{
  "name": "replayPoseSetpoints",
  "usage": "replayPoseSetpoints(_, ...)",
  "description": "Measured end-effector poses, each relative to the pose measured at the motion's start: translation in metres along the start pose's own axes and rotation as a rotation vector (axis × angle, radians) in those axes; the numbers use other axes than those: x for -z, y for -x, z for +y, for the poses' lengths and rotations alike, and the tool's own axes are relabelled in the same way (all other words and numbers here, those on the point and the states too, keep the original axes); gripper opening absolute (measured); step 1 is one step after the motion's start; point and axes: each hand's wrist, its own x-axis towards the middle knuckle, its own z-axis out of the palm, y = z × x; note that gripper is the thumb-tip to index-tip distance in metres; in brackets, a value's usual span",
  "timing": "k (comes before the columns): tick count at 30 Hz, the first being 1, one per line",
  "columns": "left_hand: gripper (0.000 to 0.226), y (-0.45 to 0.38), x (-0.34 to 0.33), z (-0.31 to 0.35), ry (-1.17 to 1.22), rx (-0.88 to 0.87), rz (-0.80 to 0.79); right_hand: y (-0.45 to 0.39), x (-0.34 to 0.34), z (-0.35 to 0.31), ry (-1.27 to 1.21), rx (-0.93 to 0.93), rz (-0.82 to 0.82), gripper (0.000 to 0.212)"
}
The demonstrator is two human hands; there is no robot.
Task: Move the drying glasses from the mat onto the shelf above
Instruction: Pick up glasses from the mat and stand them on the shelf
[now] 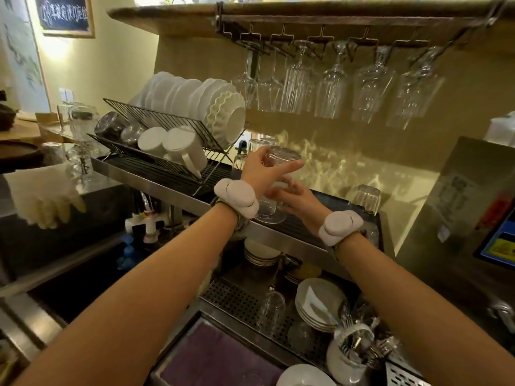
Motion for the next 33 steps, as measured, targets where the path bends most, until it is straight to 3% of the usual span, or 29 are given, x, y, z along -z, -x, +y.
replayPoseSetpoints(2,0.045,-0.006,-0.009,-0.003,-0.004,-0.003,-0.031,-0.001,0.012,-0.001,0.016,-0.001,0.036,0.055)
replayPoseSetpoints(4,0.065,-0.01,-0.015,-0.008,-0.032,0.014,-0.045,-0.003,0.021,0.001,0.001,-0.024,0.076,0.054)
replayPoseSetpoints(6,0.071,-0.015,-0.022,-0.014,-0.042,0.026,-0.089,-0.007,0.034,0.007,-0.005,-0.061,0.122,0.057)
replayPoseSetpoints(17,0.05,-0.026,-0.052,-0.068,-0.084,0.207,-0.191,-0.047,0.072,0.03,-0.054,-0.17,0.424,0.054)
replayPoseSetpoints(23,0.032,-0.032,-0.055,-0.104,-0.061,0.351,-0.229,-0.066,0.086,0.04,-0.035,-0.239,0.468,0.069)
replayPoseSetpoints(28,0.019,-0.042,-0.063,-0.115,-0.072,0.327,-0.265,-0.083,0.096,0.049,0.017,-0.296,0.495,0.068)
replayPoseSetpoints(33,0.024,-0.045,-0.067,-0.12,-0.064,0.324,-0.289,-0.094,0.106,0.051,0.107,-0.343,0.488,0.07)
